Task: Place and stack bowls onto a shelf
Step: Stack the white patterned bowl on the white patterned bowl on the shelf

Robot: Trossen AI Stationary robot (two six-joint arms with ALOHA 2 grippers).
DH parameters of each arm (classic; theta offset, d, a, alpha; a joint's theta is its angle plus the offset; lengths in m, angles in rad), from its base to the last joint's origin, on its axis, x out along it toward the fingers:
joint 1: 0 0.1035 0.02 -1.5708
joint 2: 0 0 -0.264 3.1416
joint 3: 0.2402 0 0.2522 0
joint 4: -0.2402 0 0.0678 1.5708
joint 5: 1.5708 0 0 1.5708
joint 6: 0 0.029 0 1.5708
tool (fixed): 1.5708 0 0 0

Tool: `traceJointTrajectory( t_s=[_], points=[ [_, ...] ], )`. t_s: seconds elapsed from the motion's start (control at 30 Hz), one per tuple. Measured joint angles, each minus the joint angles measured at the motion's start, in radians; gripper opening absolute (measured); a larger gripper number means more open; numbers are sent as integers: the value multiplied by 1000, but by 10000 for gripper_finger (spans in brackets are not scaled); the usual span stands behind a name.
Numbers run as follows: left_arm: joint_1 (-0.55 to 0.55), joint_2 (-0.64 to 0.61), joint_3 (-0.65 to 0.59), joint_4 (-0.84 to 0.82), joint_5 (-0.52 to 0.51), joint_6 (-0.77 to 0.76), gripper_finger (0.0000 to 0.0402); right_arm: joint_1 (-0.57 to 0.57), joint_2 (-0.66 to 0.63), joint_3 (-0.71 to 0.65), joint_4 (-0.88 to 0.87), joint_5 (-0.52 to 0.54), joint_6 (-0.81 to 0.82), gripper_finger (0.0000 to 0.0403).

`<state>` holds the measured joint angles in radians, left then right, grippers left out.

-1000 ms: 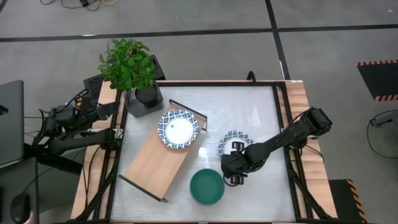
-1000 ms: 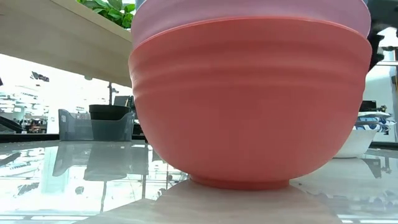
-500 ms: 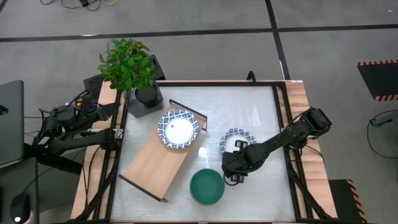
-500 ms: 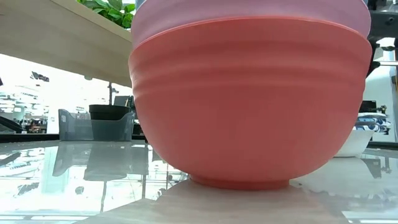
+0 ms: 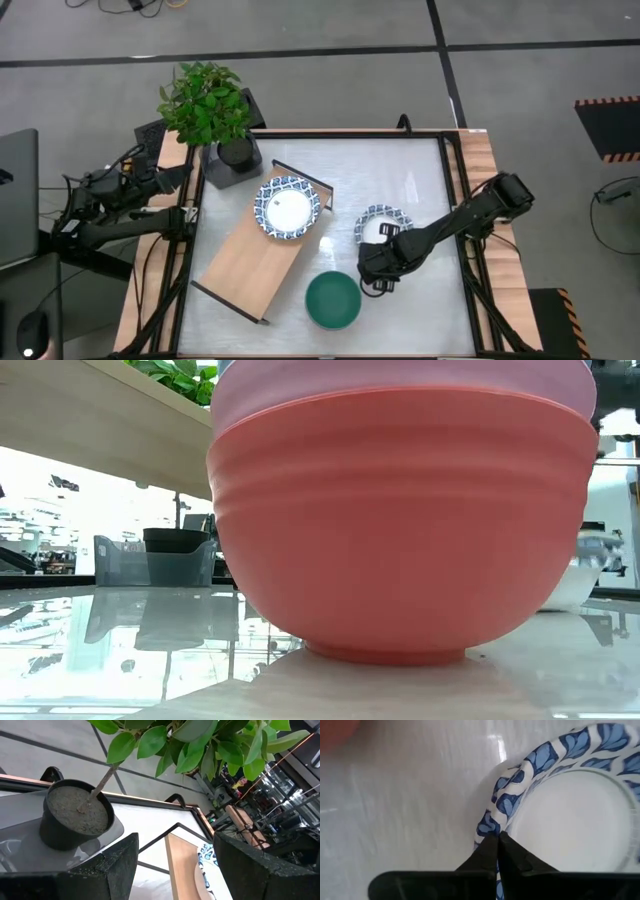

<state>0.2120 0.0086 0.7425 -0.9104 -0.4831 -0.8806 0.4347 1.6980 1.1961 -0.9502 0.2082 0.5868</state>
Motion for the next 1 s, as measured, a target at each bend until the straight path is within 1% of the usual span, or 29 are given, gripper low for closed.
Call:
traceJointTrajectory(
  t_s=[0.33, 0.77, 1.0],
  points=[
    [0, 0, 0, 0, -3, 11, 242, -24, -46, 118, -127, 27, -46, 24],
    [0, 0, 0, 0, -3, 31, 242, -85, -191, 122, -127, 26, -37, 24],
    [0, 0, 0, 0, -2, 31, 242, -89, -237, 122, -127, 19, -5, 25]
  ],
)
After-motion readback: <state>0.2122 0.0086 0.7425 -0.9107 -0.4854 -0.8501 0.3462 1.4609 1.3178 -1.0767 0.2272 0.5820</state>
